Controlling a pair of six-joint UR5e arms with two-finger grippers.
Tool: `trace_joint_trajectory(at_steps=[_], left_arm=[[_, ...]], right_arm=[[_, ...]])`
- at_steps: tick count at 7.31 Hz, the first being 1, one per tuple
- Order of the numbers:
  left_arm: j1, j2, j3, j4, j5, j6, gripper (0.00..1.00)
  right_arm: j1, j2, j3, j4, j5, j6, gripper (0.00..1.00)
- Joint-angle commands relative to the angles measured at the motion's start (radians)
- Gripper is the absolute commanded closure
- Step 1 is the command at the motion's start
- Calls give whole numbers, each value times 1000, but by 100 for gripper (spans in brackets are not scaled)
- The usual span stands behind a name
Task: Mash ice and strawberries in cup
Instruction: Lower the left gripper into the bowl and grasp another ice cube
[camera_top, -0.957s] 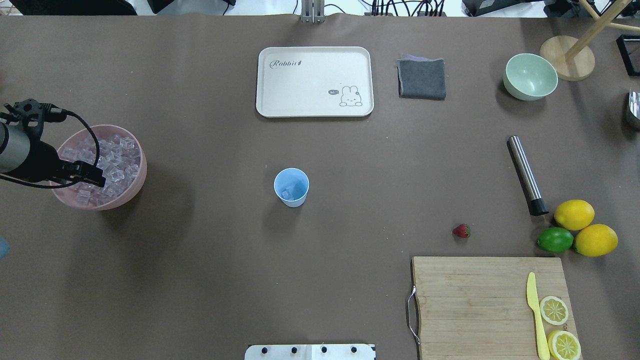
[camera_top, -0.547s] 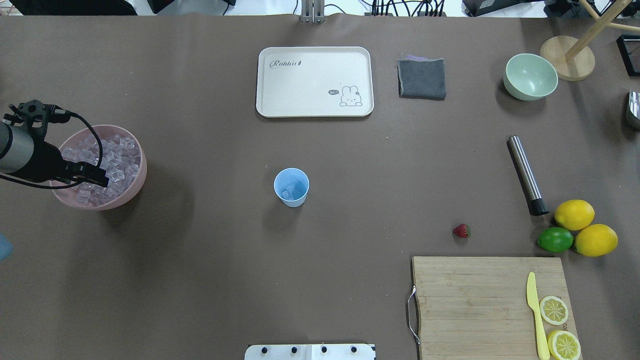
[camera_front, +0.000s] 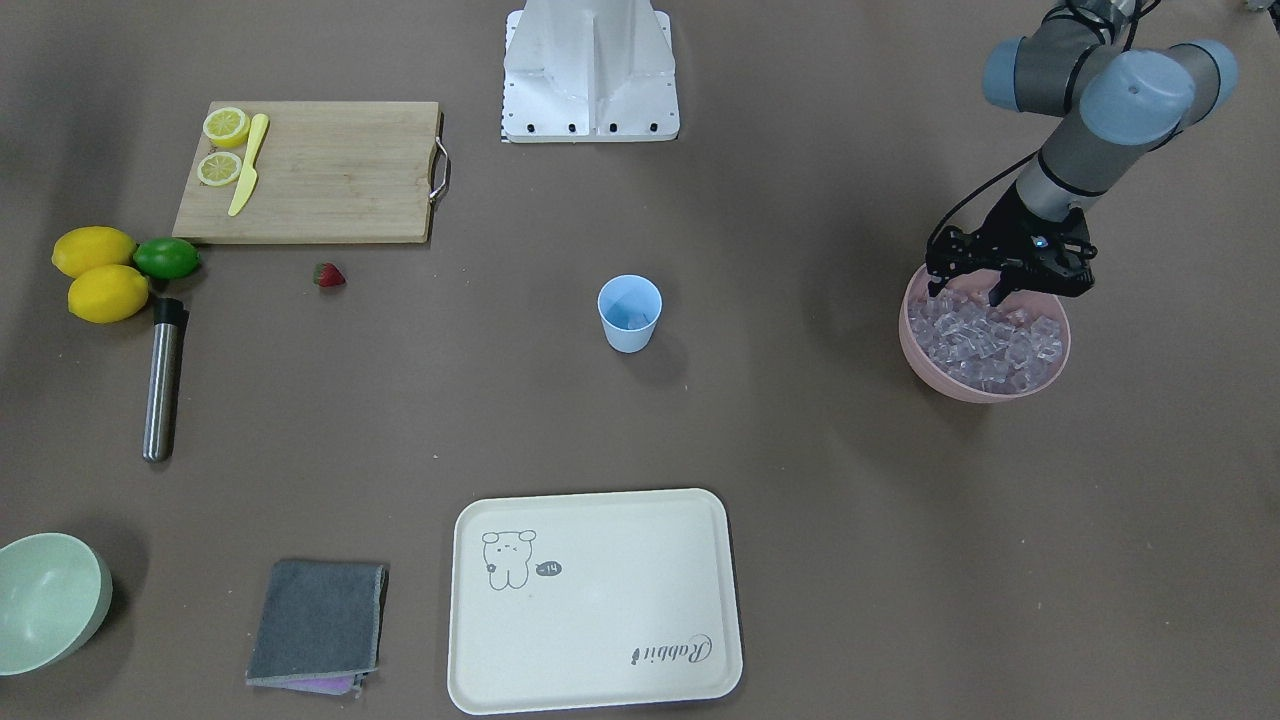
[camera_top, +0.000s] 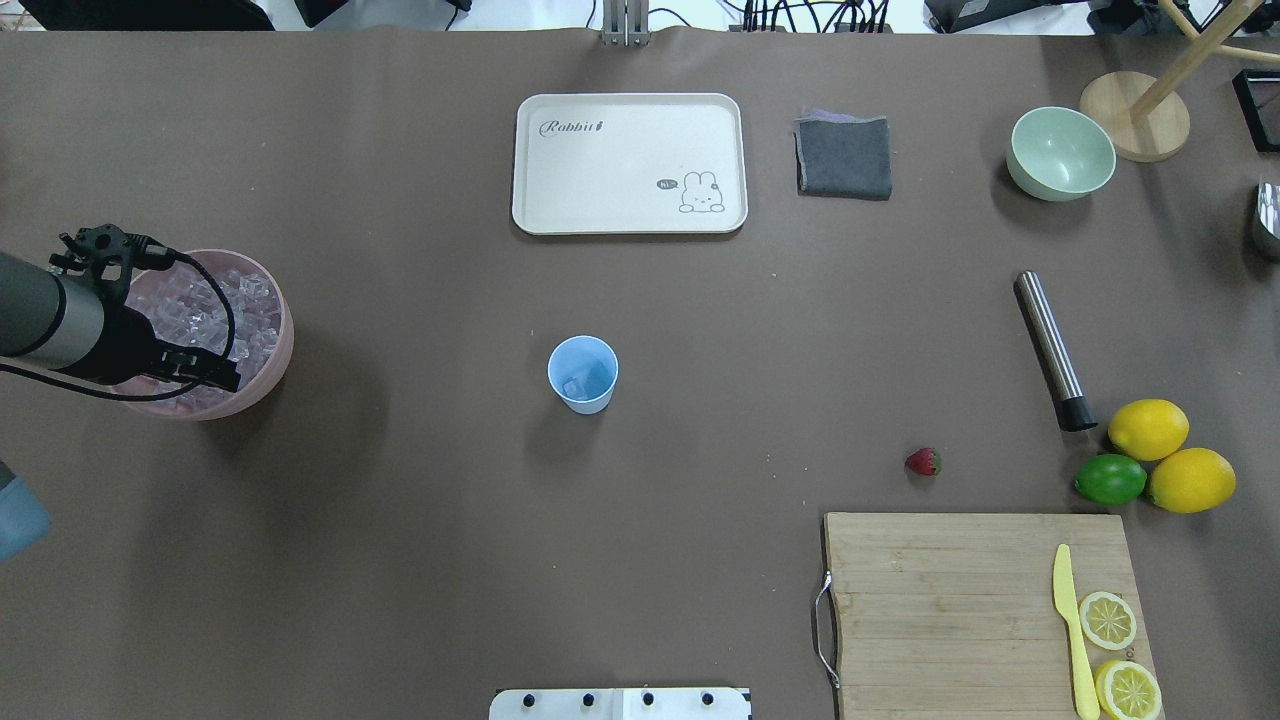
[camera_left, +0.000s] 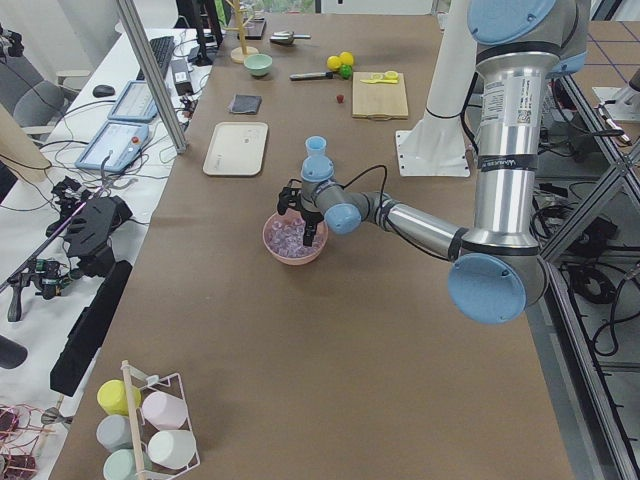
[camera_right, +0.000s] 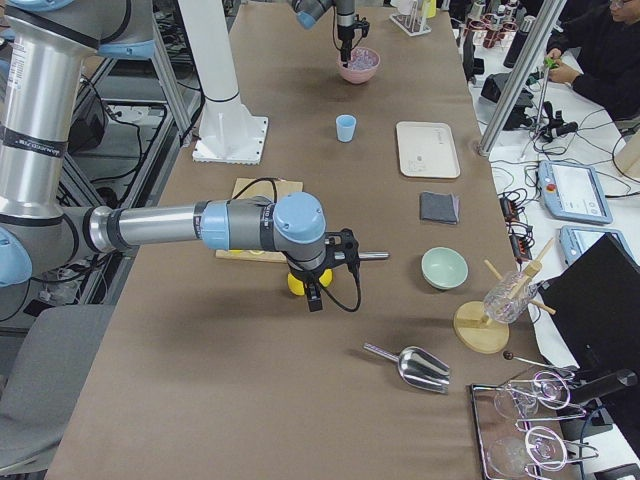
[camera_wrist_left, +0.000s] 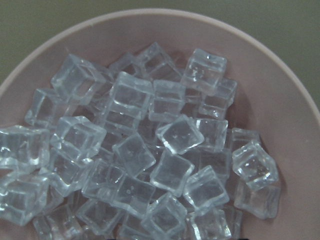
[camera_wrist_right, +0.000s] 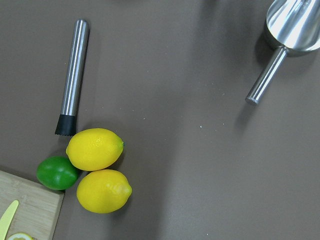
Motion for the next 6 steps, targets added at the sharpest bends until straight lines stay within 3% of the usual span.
trace_joint_trajectory(at_steps=[1,3,4,5,6], left_arm=[[5,-13,21,-3,1,3,9],[8,-19,38,-23,1,2,9],[8,-19,38,-23,-1,2,14],[8,-24,39,-23,-1,-1,32],[6,-24,36,-23,1,-6,67]], right_arm=[[0,-2,1,0,0,-1,0],[0,0,0,0,-3,1,0],[0,0,0,0,-3,-1,0],[0,0,0,0,-3,-1,0],[0,-2,0,0,-3,-1,0]])
